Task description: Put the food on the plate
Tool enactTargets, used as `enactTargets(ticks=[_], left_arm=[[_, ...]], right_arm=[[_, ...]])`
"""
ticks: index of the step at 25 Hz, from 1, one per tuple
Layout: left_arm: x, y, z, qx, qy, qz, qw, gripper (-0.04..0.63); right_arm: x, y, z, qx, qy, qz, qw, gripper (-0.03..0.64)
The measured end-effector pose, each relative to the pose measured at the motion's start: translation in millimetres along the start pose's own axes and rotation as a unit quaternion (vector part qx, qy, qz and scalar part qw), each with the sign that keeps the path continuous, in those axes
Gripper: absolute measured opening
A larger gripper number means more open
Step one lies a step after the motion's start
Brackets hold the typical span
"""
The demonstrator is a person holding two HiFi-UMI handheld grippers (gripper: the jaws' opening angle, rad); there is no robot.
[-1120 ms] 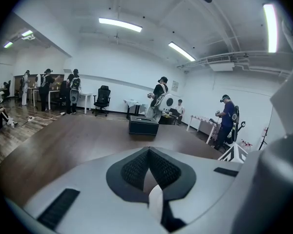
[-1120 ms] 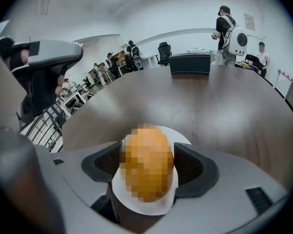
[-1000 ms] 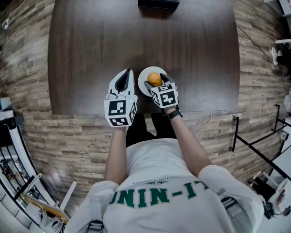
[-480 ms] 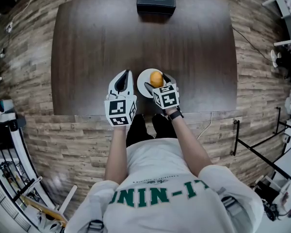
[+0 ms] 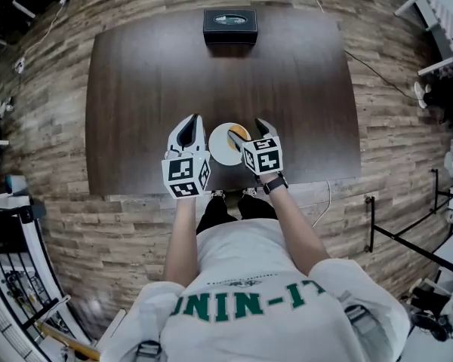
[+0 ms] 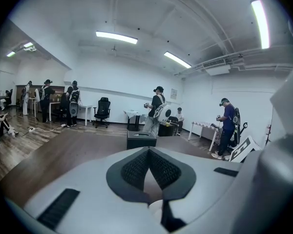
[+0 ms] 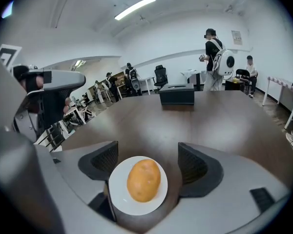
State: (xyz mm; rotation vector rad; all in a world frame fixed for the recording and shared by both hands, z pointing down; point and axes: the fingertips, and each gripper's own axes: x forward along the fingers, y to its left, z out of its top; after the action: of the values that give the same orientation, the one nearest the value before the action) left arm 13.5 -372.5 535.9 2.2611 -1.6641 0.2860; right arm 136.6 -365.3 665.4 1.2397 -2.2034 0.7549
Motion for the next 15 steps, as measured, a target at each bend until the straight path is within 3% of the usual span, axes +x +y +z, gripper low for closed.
enactTargets(ticks=[15], left_arm=[[-2, -26, 47, 0.005, -0.034, -0.034, 0.9988, 0.011]], right_arm=[[-86, -32, 101, 0.016, -0.146, -0.044, 0.988, 0.264]])
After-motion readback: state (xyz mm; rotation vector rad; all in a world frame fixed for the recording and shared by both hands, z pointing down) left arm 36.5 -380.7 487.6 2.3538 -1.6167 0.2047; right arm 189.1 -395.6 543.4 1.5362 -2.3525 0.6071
